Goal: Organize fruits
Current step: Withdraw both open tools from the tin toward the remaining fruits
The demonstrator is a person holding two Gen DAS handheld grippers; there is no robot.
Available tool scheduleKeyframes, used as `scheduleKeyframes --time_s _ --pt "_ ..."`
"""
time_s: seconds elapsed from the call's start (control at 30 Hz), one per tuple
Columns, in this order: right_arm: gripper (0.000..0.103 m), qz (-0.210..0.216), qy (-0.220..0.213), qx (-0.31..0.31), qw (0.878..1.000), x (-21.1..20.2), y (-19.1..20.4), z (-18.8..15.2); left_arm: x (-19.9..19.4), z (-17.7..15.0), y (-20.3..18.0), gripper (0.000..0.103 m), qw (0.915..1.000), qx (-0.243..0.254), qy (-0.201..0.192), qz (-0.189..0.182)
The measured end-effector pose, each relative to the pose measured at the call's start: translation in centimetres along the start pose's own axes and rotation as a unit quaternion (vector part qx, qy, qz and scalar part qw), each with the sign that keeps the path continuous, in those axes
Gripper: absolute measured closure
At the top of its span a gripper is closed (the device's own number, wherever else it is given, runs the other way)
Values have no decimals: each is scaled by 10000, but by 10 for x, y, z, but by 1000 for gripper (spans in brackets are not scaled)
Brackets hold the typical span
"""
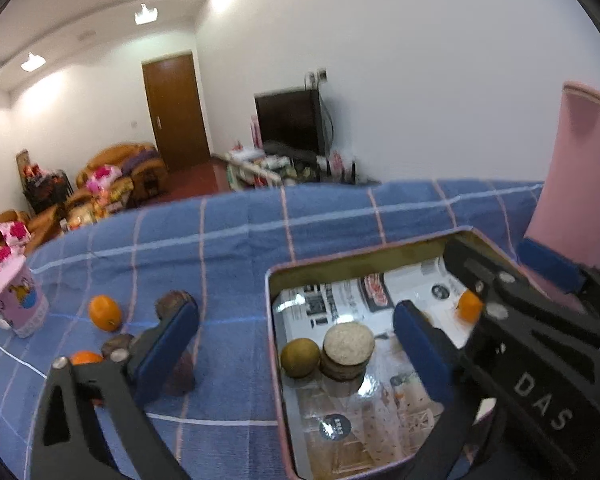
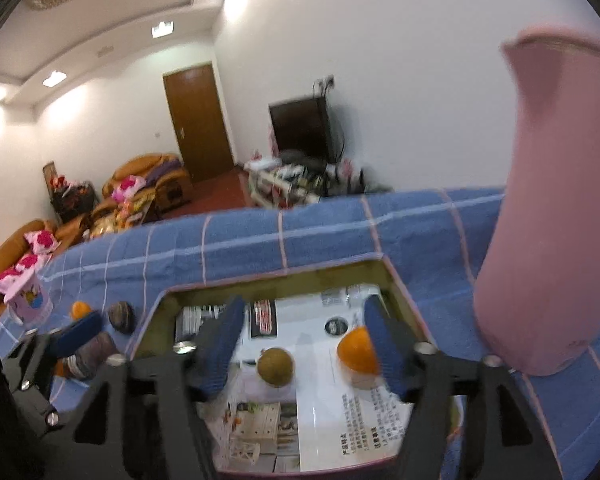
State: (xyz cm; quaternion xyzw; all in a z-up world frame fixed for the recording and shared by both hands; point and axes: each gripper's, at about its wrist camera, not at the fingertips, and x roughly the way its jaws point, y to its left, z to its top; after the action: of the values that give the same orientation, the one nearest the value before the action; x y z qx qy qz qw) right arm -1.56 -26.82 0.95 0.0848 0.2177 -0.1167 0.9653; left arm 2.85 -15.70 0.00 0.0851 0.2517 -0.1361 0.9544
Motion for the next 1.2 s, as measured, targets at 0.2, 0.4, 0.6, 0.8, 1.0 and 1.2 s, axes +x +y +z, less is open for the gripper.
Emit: scheduleKeyframes --time_s 0.2,0.4,0.6,0.8,1.0,1.2 --pt "10 -883 -916 -47 9919 -25 0 2 -9 0 2 0 9997 -19 -231 20" --pt "8 -835 -839 -39 9930 -17 1 -3 -12 -1 12 0 9994 -233 -240 63" --pt "8 -781 -1010 -202 9916 -28 5 -8 -19 -3 16 0 9988 -191 -407 179" --pt "8 -800 -944 -266 9920 -28 8 -9 -27 -6 20 0 9959 82 -710 556" --pt "8 -866 -906 -334 9916 -32 13 -11 -32 -8 37 0 9948 -44 -808 617" --pt "8 -639 -851 -215 9941 -32 18 -13 -33 -12 54 0 9949 -201 -764 632"
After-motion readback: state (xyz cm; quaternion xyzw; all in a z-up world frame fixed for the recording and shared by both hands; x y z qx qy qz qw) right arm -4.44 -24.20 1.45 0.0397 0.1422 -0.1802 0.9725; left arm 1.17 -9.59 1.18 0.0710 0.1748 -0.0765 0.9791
